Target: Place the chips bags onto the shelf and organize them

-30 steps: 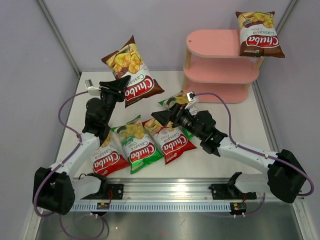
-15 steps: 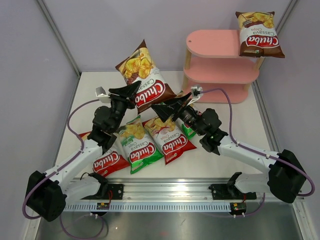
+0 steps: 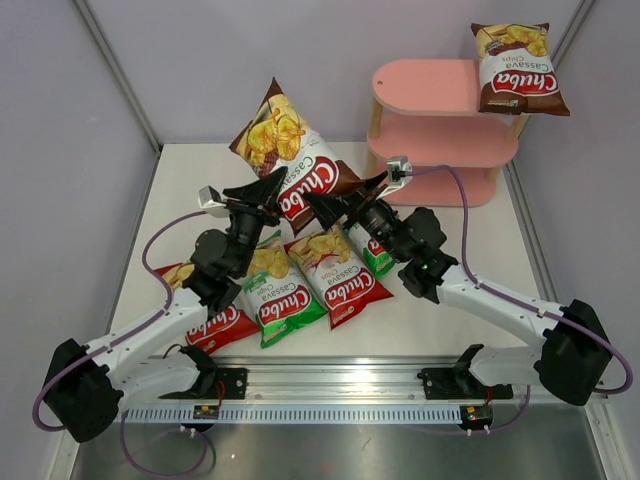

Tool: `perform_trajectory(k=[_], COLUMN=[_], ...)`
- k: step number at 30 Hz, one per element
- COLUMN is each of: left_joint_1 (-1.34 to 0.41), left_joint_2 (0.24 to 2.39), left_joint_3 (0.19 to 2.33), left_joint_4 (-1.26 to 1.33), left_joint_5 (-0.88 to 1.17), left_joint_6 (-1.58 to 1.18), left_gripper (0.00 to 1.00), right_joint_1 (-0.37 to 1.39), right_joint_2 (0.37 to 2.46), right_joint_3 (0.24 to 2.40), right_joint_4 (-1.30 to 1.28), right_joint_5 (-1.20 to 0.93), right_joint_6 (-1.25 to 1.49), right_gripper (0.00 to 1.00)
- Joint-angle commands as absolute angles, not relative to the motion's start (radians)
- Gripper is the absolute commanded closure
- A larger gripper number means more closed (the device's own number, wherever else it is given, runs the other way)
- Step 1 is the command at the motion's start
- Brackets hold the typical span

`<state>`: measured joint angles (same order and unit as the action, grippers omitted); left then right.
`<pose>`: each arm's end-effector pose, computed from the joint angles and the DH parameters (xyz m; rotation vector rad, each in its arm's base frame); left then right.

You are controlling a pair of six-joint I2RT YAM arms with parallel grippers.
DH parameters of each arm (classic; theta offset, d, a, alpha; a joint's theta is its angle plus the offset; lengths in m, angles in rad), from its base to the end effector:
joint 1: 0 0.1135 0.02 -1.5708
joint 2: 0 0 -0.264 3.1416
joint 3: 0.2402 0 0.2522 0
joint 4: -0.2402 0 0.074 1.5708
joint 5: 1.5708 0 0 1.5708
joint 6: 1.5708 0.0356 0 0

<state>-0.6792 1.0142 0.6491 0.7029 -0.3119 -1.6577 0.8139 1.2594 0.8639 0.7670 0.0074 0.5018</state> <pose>0.1878 -0.1376 0.3420 -0.9628 1.1257 -1.7887 0.1996 0.2109 0.3656 -0.1920 1.2653 1.1409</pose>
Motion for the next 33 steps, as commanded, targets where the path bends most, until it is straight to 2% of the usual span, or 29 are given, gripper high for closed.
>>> perform_trajectory(k=[1, 4, 5, 6, 7, 10, 12, 13, 14, 17, 18, 19, 26, 33], left_joint_1=[-0.759, -0.772, -0.776, -0.778, -0.778, -0.778, -0.778, -0.778, -0.778, -0.778, -0.776, -0.776, -0.776, -0.776], left_joint_2=[1.009, 1.022, 1.026, 1.026, 1.025, 0.993, 0.959, 0.948, 0.939, 0.908, 0.901, 0.881, 0.729, 0.588], left_joint_3=[0.632, 0.627, 0.629, 0.633, 0.640, 0.656, 0.667, 0.678, 0.686, 0.699, 0.699, 0.696, 0.623, 0.684], left_joint_4=[0.804, 0.818, 0.815, 0.810, 0.795, 0.712, 0.669, 0.625, 0.595, 0.491, 0.465, 0.409, 0.224, -0.144], left_joint_5=[-0.223, -0.204, -0.198, -0.183, -0.175, -0.166, -0.176, -0.182, -0.193, -0.213, -0.231, -0.245, -0.371, -0.471], left_joint_6=[-1.666, -1.660, -1.654, -1.632, -1.617, -1.530, -1.456, -1.431, -1.398, -1.342, -1.332, -1.322, -1.217, -0.947], left_gripper=[0.78, 0.78, 0.78, 0.78, 0.78, 0.65, 0.53, 0.48, 0.35, 0.16, 0.06, 0.03, 0.01, 0.01], right_joint_1=[0.808, 0.785, 0.773, 0.749, 0.733, 0.690, 0.681, 0.680, 0.680, 0.669, 0.666, 0.661, 0.594, 0.535], right_joint_2=[1.244, 1.235, 1.233, 1.232, 1.232, 1.224, 1.213, 1.207, 1.200, 1.178, 1.171, 1.166, 1.166, 1.163], right_joint_3=[0.919, 0.919, 0.919, 0.919, 0.919, 0.914, 0.910, 0.908, 0.908, 0.910, 0.911, 0.914, 0.971, 1.035], right_joint_4=[0.781, 0.765, 0.761, 0.759, 0.755, 0.738, 0.729, 0.720, 0.713, 0.686, 0.683, 0.667, 0.615, 0.612], right_joint_5=[0.078, 0.025, 0.008, -0.045, -0.072, -0.155, -0.192, -0.193, -0.192, -0.178, -0.173, -0.164, -0.138, -0.019], right_joint_6=[0.494, 0.508, 0.527, 0.537, 0.546, 0.584, 0.591, 0.589, 0.591, 0.597, 0.598, 0.603, 0.704, 0.776], right_gripper=[0.04, 0.14, 0.20, 0.35, 0.42, 0.64, 0.69, 0.69, 0.70, 0.74, 0.75, 0.77, 0.79, 0.81])
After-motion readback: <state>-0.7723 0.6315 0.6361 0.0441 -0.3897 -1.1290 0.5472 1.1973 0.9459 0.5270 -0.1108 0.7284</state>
